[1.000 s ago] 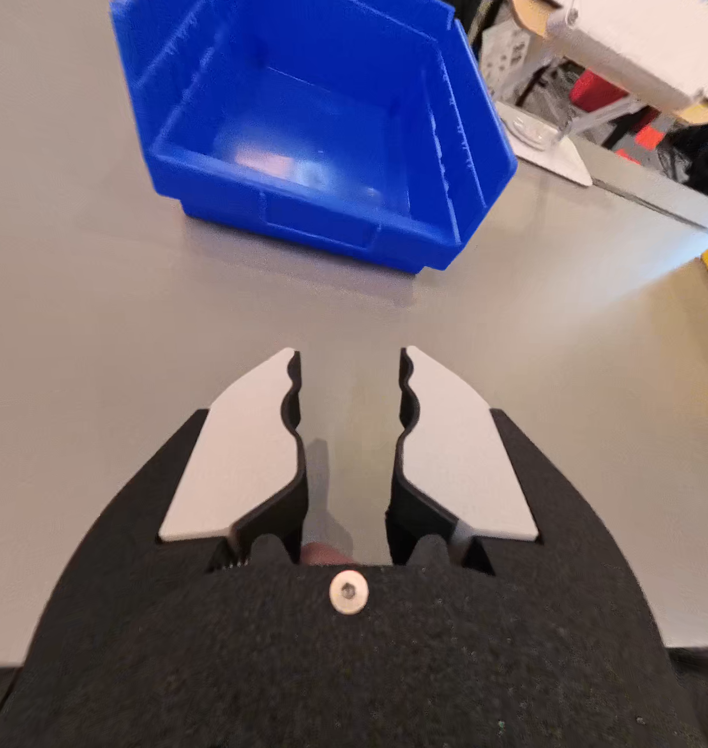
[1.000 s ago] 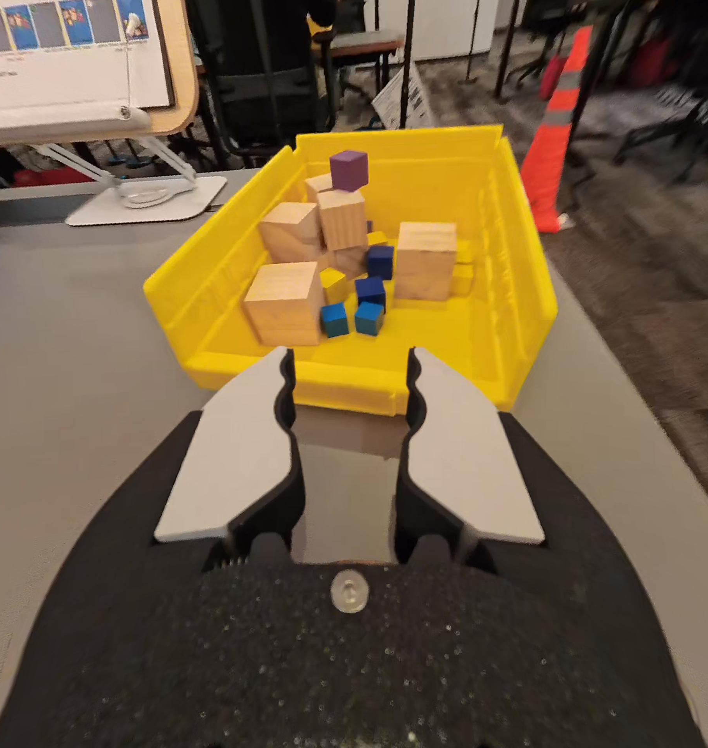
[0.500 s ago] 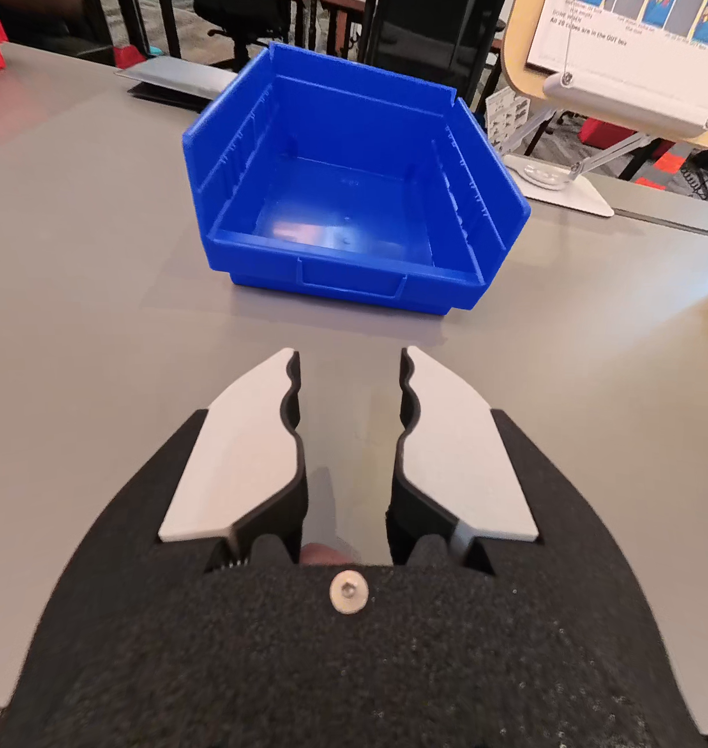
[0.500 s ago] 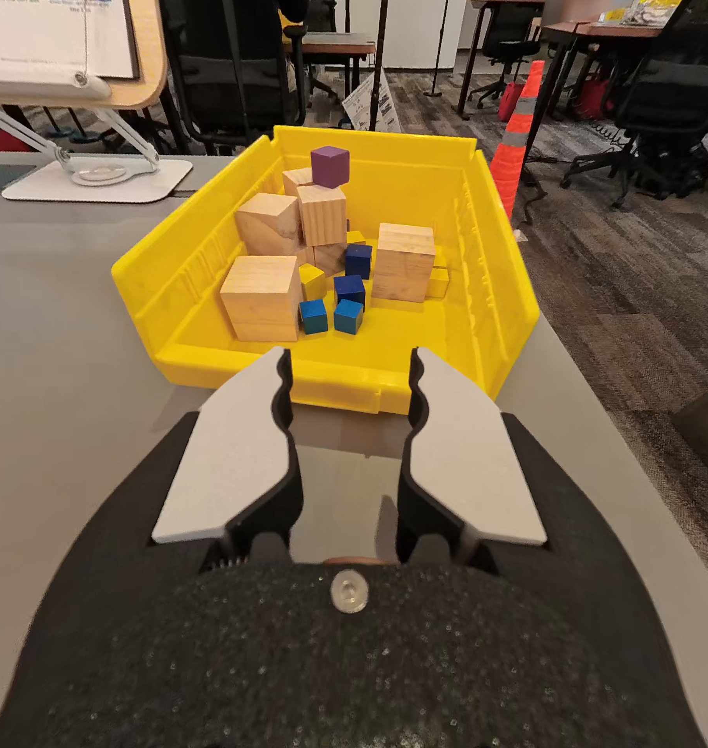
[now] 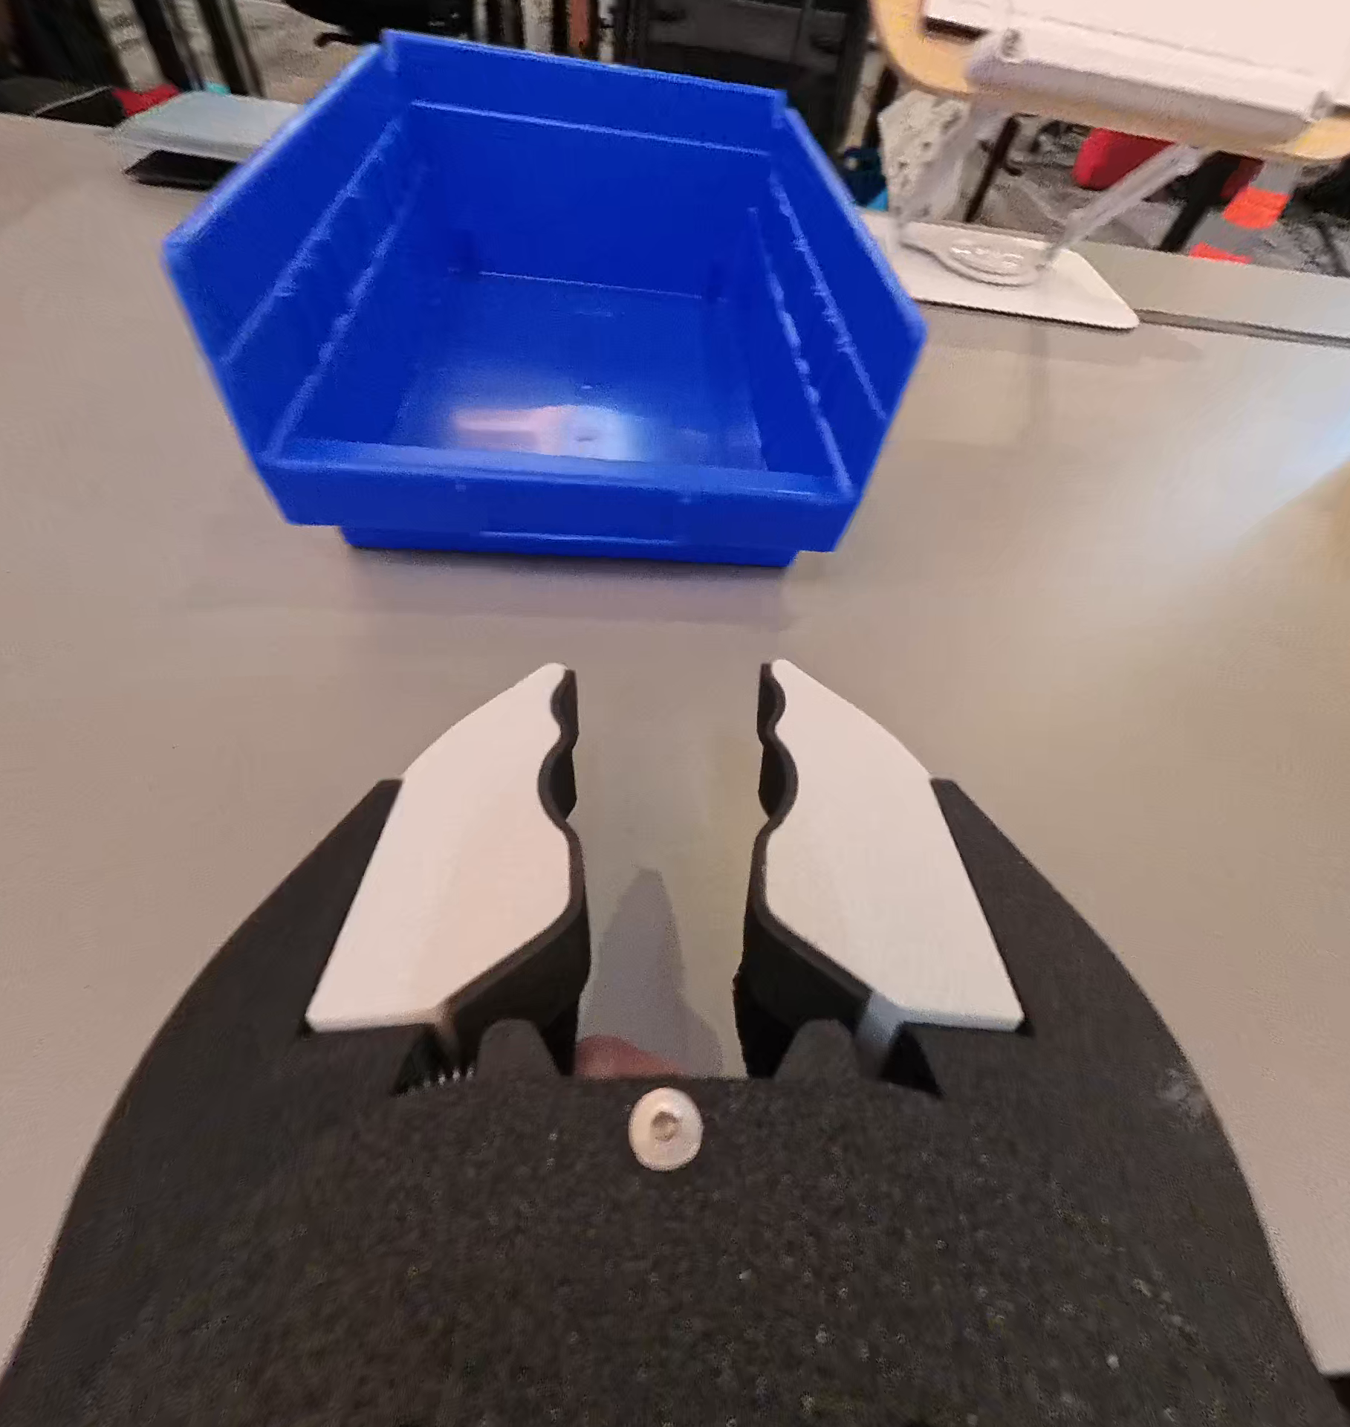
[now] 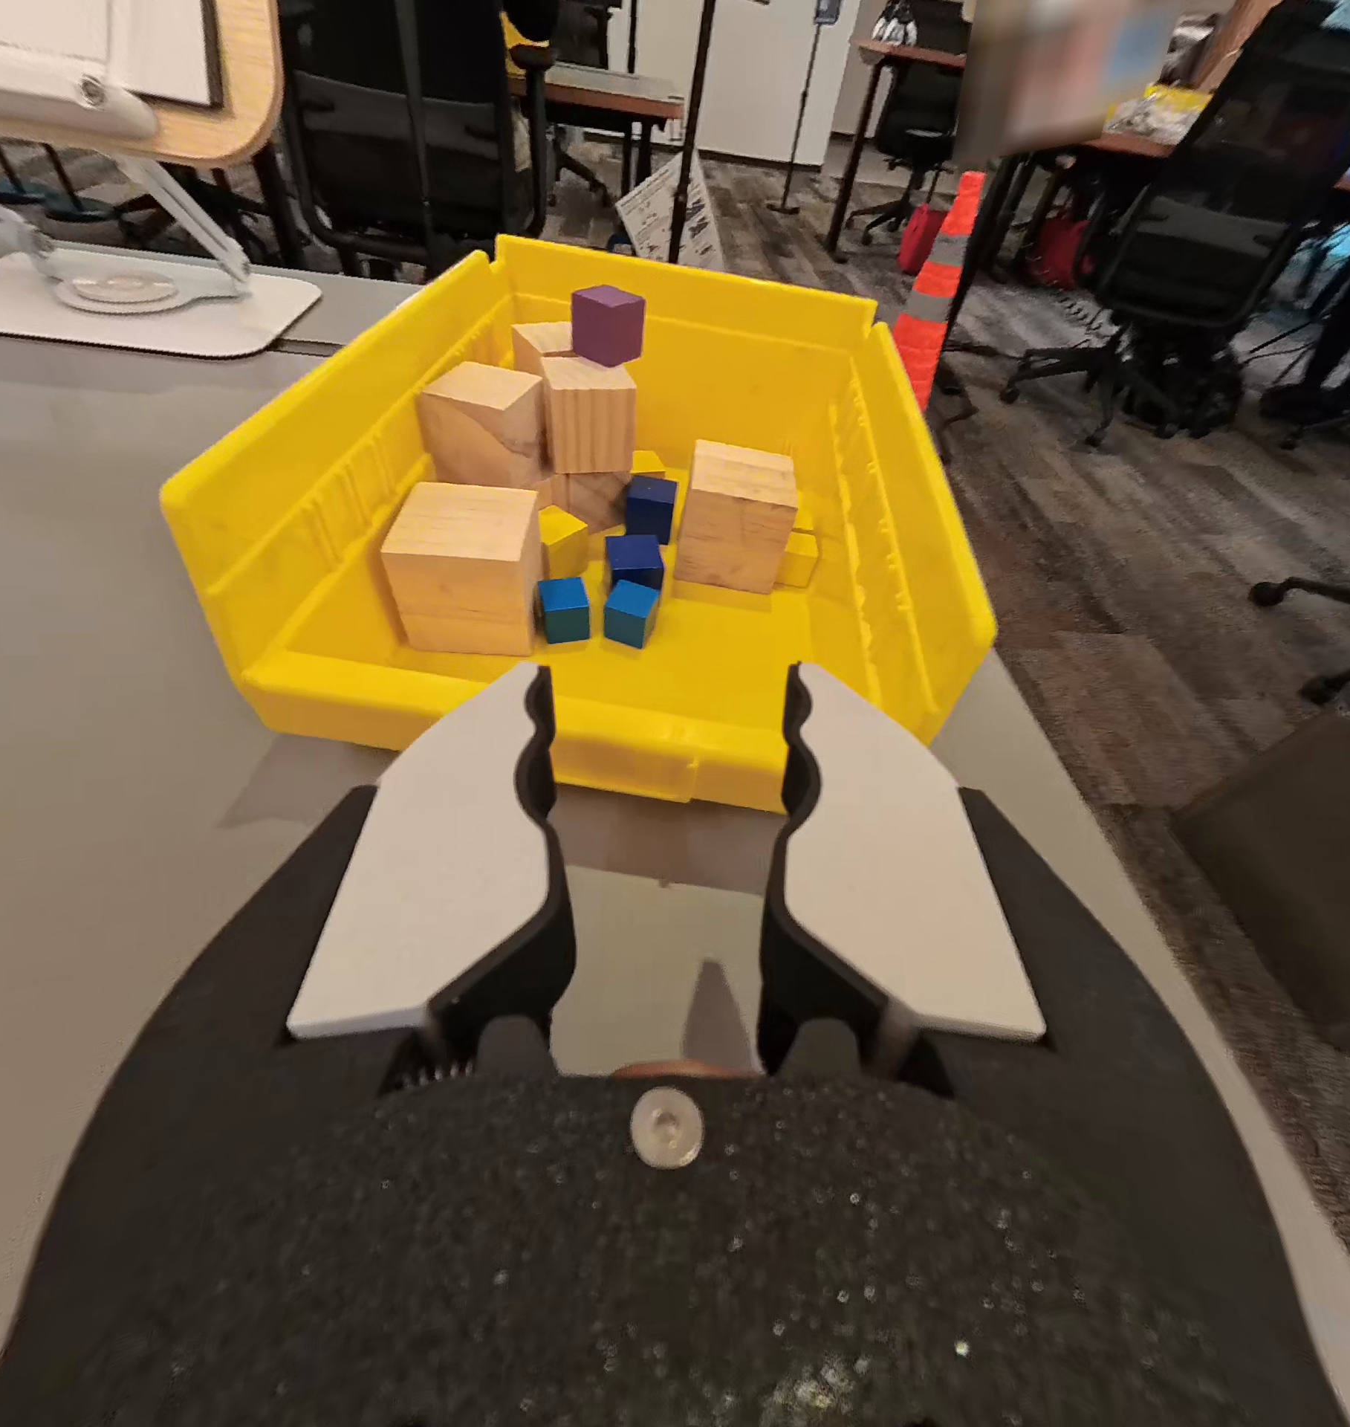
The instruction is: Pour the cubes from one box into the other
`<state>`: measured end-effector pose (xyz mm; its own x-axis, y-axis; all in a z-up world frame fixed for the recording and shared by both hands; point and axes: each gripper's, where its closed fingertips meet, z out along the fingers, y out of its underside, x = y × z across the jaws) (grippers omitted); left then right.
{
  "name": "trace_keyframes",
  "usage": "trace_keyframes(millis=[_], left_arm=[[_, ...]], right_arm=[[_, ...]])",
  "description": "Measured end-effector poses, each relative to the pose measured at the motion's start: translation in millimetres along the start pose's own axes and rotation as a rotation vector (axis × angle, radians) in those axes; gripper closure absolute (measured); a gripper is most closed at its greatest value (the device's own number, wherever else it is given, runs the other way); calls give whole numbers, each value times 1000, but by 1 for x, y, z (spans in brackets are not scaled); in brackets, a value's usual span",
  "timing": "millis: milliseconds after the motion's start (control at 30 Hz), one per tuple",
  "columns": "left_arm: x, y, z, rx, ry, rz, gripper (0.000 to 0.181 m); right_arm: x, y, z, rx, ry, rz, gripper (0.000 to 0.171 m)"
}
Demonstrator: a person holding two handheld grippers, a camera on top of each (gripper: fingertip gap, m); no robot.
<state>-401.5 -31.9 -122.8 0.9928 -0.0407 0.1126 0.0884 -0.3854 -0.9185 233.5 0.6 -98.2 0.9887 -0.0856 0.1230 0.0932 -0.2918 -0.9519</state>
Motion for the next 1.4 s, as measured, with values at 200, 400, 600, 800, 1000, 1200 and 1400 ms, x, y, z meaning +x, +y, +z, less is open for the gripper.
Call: trace_keyframes(millis=[200, 400, 600, 800, 1000, 1200, 1400], left_arm=[[132, 6, 11, -30, 277, 133, 135], [330, 25, 15, -137, 628, 250, 133], [449, 22, 75, -190, 635, 286, 129], [503, 17, 137, -159, 444, 268, 130], [523, 17, 150, -146, 435, 231, 165], [494, 16, 138, -150, 309, 182, 178], [471, 11, 120, -109, 286, 177, 178]], right_arm=[[18, -19, -17, 107, 276, -306, 120], [9, 16, 2, -67, 88, -52, 112], [33, 25, 3, -105, 118, -14, 107], [43, 31, 5, -105, 97, 79, 108], [52, 34, 10, -125, 113, 83, 108], [41, 45, 24, -204, 43, 206, 112], [23, 31, 16, -156, -16, 267, 167]])
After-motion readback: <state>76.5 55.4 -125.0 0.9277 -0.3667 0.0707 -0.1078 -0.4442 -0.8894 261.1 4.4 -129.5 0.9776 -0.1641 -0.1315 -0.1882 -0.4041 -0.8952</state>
